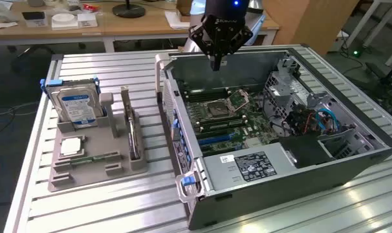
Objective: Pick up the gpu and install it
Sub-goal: 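Reach for the gpu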
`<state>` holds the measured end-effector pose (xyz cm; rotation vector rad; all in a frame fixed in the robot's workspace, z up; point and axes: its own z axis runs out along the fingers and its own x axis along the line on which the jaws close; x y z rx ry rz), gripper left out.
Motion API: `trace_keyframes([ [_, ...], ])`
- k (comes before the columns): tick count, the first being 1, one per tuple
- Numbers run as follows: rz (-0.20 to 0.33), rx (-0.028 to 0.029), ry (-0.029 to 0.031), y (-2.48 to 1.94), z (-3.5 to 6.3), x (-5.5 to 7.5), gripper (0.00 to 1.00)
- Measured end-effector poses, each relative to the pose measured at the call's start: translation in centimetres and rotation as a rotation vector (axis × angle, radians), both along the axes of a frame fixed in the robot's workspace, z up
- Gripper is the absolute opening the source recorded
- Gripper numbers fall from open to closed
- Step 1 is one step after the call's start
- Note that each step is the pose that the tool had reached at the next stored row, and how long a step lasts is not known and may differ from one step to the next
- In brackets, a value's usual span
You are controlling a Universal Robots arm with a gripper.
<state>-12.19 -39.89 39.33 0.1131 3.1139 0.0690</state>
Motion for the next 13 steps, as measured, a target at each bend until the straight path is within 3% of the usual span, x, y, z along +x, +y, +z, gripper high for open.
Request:
trace_keyframes([
  [5,0.0,-0.0002,0.0,0.0,0.01,-0.4,0.1],
  [13,0.0,-0.0001,0.0,-0.01,0.0,-1.9,0.1],
])
